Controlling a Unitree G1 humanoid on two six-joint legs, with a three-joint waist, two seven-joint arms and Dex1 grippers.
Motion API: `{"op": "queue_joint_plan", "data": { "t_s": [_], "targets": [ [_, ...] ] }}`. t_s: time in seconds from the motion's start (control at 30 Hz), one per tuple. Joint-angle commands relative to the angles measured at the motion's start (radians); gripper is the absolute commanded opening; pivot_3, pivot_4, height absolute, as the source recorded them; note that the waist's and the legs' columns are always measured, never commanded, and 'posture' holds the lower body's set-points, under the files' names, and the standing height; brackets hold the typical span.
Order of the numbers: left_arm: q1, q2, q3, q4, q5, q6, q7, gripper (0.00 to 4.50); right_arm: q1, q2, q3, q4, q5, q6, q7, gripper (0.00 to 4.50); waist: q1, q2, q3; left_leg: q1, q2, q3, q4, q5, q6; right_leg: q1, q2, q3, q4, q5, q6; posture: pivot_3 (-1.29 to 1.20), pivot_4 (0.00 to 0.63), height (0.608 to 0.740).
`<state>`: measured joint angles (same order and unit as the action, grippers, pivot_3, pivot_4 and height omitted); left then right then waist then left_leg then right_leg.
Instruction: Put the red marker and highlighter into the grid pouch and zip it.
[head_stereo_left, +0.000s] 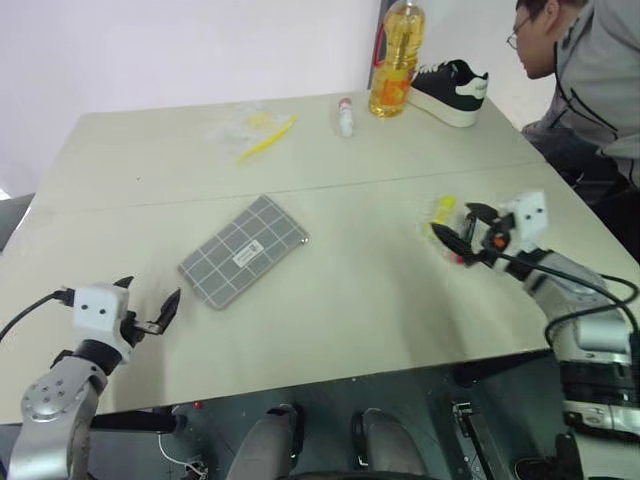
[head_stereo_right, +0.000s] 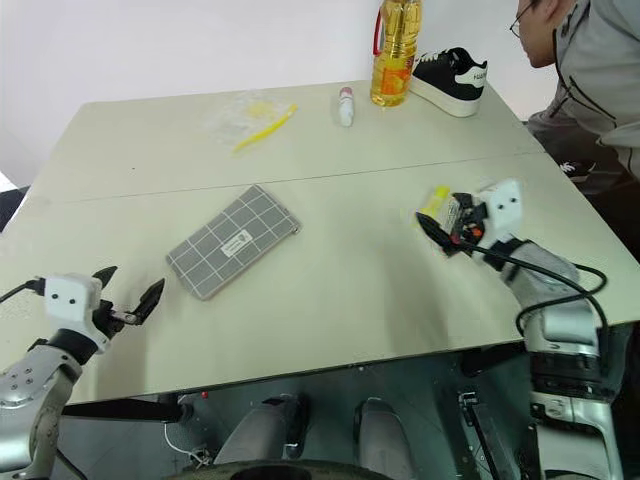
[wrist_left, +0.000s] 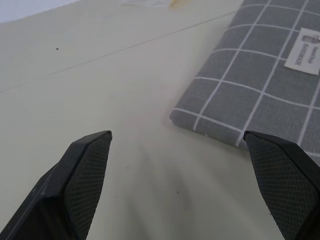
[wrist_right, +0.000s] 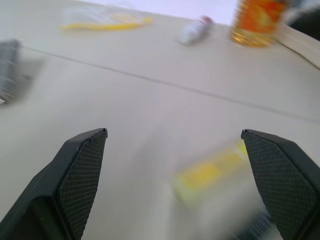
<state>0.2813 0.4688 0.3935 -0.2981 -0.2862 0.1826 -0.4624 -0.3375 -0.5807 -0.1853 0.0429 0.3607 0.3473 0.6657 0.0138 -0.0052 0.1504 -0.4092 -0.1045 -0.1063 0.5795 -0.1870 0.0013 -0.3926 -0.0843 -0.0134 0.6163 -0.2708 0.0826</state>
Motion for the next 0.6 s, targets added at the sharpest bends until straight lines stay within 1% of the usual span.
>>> {"op": "queue_joint_plan", "data": {
  "t_s": [0.03, 0.07, 0.1, 0.17, 0.23, 0.33, 0.4, 0.53, 0.6],
  "targets": [
    [0.013, 0.043, -0.018, -0.028, 0.045, -0.062, -0.039, 4.50, -0.060, 0.041, 0.098, -0.055, -0.056, 0.029, -0.039, 3.20, 0.001, 0.000, 0.000, 0.000, 0.000, 0.000, 0.000, 0.000, 0.000, 0.000, 0.000, 0.000, 0.000, 0.000, 0.000, 0.00, 0.150, 0.740],
    [0.019, 0.057, -0.026, -0.025, 0.071, -0.077, -0.043, 4.50, -0.078, 0.058, 0.124, -0.057, -0.065, 0.039, -0.046, 2.64, -0.001, 0.000, 0.000, 0.000, 0.000, 0.000, 0.000, 0.000, 0.000, -0.001, 0.000, 0.000, 0.000, 0.000, 0.000, 0.00, 0.150, 0.740],
    [0.022, 0.070, -0.032, -0.018, 0.094, -0.092, -0.045, 4.50, -0.098, 0.073, 0.149, -0.053, -0.079, 0.048, -0.054, 2.18, -0.001, 0.000, 0.000, 0.000, 0.000, 0.000, 0.000, 0.000, 0.000, -0.001, 0.000, 0.000, 0.000, 0.000, 0.000, 0.00, 0.150, 0.740],
    [0.034, 0.112, -0.037, 0.002, 0.156, -0.142, -0.054, 4.50, -0.157, 0.124, 0.230, -0.036, -0.115, 0.065, -0.061, 1.06, -0.002, 0.000, 0.000, 0.000, -0.001, 0.000, 0.000, 0.000, 0.000, -0.002, 0.000, 0.000, 0.000, 0.000, 0.000, 0.00, 0.150, 0.740],
    [0.045, 0.158, -0.043, 0.031, 0.218, -0.197, -0.061, 4.50, -0.217, 0.170, 0.304, 0.004, -0.169, 0.078, -0.076, 0.04, -0.007, 0.000, 0.000, 0.000, 0.000, 0.000, -0.001, 0.000, 0.000, -0.003, 0.000, 0.000, 0.001, 0.000, -0.001, 0.00, 0.150, 0.740],
    [0.047, 0.224, -0.074, 0.090, 0.320, -0.296, -0.064, 4.50, -0.305, 0.234, 0.388, 0.126, -0.253, 0.032, -0.090, 0.01, -0.009, 0.000, 0.000, 0.001, 0.000, 0.000, -0.001, 0.000, 0.000, -0.007, 0.000, 0.000, 0.003, 0.001, -0.001, 0.00, 0.150, 0.740],
    [0.032, 0.247, -0.088, 0.125, 0.348, -0.342, -0.064, 4.50, -0.368, 0.280, 0.439, 0.227, -0.315, 0.006, -0.120, 0.01, -0.007, 0.000, 0.000, 0.001, 0.000, 0.000, -0.001, 0.000, 0.000, -0.007, 0.000, 0.000, 0.002, 0.001, -0.001, 0.00, 0.150, 0.740],
    [0.014, 0.289, -0.112, 0.182, 0.376, -0.402, -0.090, 4.50, -0.476, 0.378, 0.469, 0.412, -0.375, -0.066, -0.171, 0.01, -0.008, 0.000, 0.000, 0.001, -0.001, 0.000, -0.001, 0.001, -0.001, -0.008, 0.001, 0.000, 0.003, 0.001, -0.001, 0.00, 0.150, 0.740],
    [0.011, 0.306, -0.124, 0.207, 0.385, -0.427, -0.102, 4.50, -0.524, 0.415, 0.482, 0.506, -0.398, -0.084, -0.168, 0.01, -0.010, 0.000, 0.000, 0.001, -0.001, 0.000, -0.002, 0.001, -0.002, -0.009, 0.001, 0.000, 0.005, 0.002, 0.000, 0.00, 0.150, 0.740]
  ]
}}
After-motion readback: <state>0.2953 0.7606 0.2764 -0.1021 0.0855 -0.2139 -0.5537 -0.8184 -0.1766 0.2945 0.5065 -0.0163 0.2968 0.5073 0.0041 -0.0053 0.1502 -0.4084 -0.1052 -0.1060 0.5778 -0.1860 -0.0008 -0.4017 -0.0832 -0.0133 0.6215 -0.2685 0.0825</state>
